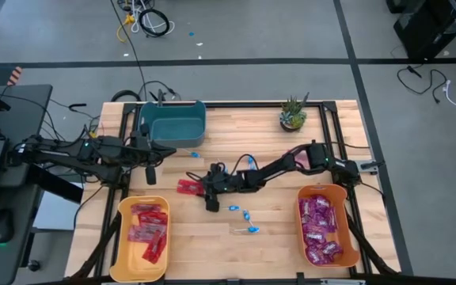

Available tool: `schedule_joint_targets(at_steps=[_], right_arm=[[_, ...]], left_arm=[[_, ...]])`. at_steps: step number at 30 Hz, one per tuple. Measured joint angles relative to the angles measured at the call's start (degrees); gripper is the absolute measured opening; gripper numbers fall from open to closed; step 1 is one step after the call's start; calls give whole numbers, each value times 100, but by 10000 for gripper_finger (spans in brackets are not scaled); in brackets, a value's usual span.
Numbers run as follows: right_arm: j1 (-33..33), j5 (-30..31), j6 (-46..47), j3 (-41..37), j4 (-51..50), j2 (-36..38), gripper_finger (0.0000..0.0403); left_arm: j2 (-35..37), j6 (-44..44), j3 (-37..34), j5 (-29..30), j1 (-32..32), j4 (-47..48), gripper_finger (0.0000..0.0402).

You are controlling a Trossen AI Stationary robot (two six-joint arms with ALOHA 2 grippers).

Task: Sort candy
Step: Put the red candy into the yellow bin

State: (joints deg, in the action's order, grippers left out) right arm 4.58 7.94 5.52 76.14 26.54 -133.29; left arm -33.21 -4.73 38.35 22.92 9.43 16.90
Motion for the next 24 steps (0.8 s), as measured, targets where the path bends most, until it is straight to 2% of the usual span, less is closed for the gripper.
schedule_joint_targets(at_steps=[15, 24], right_arm=[[-37, -141, -66, -7, 25, 0, 155], [-37, -177, -120, -11, 77, -11, 112]], left_arm=[[-26, -20, -2, 42, 0, 83, 0], [-24, -21, -2, 66, 0, 100, 0]])
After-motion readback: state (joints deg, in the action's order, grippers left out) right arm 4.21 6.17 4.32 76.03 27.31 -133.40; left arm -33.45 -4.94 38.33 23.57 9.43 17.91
